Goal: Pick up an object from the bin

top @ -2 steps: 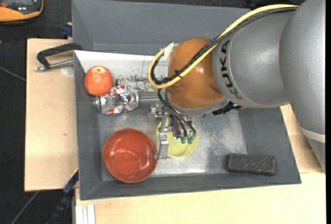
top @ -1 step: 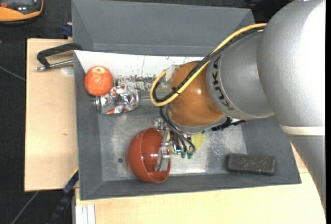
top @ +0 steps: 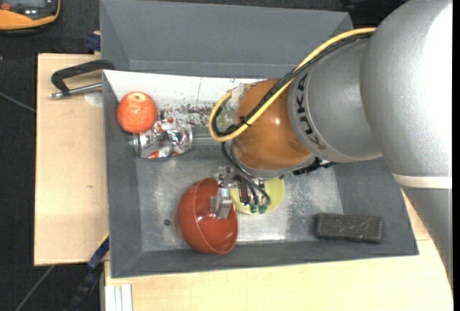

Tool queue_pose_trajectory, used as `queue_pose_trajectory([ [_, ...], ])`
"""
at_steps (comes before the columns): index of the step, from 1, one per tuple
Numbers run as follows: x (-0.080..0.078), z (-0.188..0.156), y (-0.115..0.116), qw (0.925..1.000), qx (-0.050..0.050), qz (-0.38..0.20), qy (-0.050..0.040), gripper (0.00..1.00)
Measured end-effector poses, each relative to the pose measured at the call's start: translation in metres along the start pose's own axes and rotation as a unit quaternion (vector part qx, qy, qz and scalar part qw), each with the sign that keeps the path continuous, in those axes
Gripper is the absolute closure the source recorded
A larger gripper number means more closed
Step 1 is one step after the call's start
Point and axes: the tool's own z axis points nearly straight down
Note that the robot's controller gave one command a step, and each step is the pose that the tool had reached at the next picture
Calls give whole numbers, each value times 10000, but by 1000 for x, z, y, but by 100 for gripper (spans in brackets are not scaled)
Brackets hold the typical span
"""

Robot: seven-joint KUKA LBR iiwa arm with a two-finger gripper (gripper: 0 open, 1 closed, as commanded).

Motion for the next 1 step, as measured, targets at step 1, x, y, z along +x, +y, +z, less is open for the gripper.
queue_pose_trajectory([
  [1, -20, -170, 2, 9999, -22, 78, -68, 100],
])
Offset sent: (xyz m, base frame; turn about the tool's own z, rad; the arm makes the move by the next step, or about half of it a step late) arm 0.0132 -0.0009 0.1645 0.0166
